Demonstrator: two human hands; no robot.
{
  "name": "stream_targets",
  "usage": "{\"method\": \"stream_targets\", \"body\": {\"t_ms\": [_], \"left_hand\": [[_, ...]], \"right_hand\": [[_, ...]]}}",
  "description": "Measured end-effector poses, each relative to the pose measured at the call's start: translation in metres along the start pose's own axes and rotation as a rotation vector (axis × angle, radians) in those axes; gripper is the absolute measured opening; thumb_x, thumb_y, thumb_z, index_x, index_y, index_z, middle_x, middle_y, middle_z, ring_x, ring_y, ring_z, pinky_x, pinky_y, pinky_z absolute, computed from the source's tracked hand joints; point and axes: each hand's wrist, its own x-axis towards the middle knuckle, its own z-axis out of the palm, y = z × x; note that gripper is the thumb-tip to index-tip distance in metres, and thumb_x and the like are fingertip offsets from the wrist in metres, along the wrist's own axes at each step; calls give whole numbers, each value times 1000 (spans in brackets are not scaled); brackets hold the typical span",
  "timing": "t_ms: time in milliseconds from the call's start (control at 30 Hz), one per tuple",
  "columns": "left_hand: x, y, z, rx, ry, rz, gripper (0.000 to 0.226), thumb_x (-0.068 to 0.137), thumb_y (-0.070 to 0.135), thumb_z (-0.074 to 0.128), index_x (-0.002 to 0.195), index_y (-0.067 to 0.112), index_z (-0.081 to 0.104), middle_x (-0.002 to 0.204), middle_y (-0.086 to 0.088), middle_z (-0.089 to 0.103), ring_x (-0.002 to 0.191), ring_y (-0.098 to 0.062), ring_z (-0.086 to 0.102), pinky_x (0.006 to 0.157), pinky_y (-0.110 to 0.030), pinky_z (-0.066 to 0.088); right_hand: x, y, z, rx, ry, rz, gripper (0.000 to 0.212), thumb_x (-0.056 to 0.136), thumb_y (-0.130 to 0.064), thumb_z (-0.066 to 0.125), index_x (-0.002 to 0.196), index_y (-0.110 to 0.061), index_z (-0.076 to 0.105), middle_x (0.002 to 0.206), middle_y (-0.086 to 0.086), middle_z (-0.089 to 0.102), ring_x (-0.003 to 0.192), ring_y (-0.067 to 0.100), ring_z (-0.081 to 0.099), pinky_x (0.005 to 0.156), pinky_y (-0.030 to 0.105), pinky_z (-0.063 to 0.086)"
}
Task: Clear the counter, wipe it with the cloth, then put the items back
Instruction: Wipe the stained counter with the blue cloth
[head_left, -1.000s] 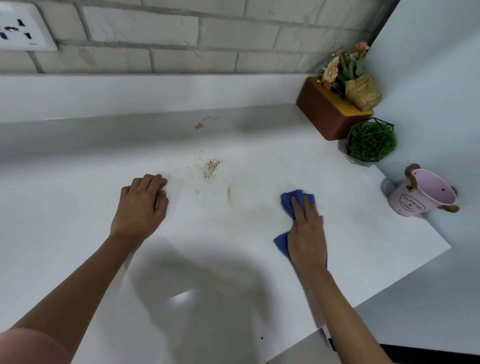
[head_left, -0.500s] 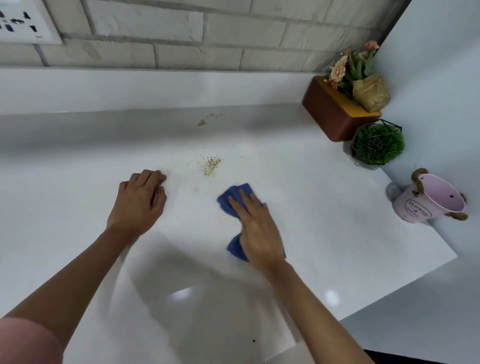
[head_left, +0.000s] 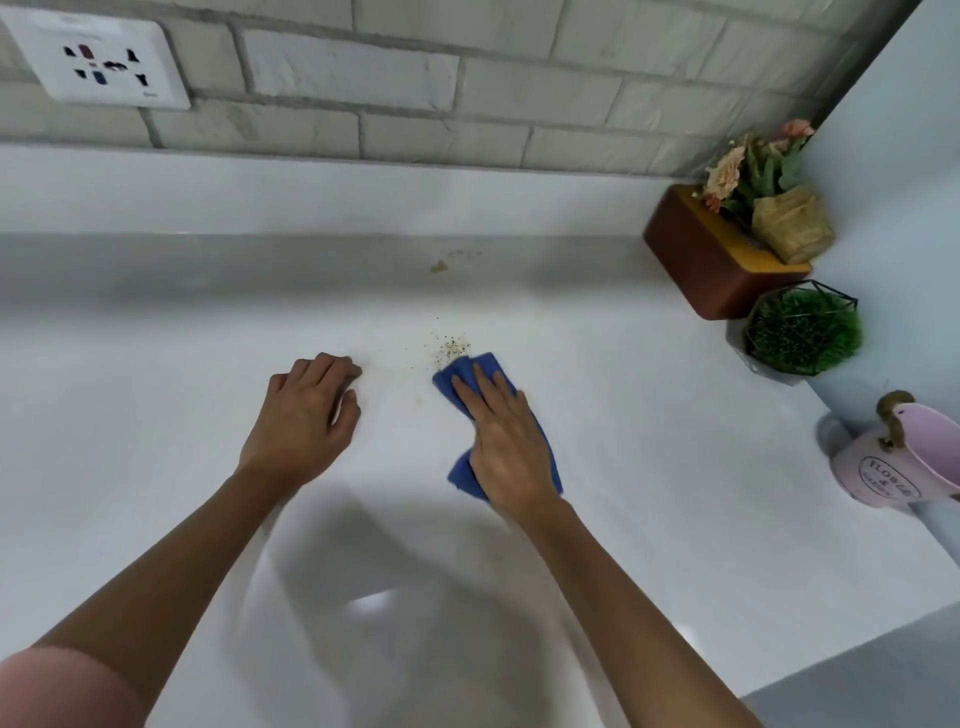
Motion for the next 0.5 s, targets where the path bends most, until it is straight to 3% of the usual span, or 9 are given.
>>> {"method": "stream_targets", "body": {"t_ms": [100,200,333,500], "left_hand": [[0,0,0,10,-9,-2,29,86,22,41,111,16,55,107,2,57,94,-23,51,81,-33,33],[0,2,-1,11,-16,-9,29,87,22,40,111,16,55,109,2,57,96,-23,52,82,-34,34],[0,0,-1,5,-14,-6,31,88,24,40,113,16,55,112,3,57,98,-22,51,84,-34,35],[1,-2,0,-2,-13,-4,29,87,25,41,112,18,54,110,4,56,97,-20,50,83,-31,32]], "right_hand": [[-6,7,1,-10,-3,-3,76,86,-3,42,151,-24,8,160,-3,7,148,18,6,119,35,14],[48,6,-10,20,37,2,72,81,-3,44,148,-21,22,156,-1,20,144,20,19,103,30,26],[107,4,-23,-54,18,48,67,86,-10,46,148,-20,21,157,1,20,142,21,21,112,37,24],[29,8,1,103,60,-22,78,80,4,42,150,-22,19,159,1,15,147,22,13,117,41,19]]}}
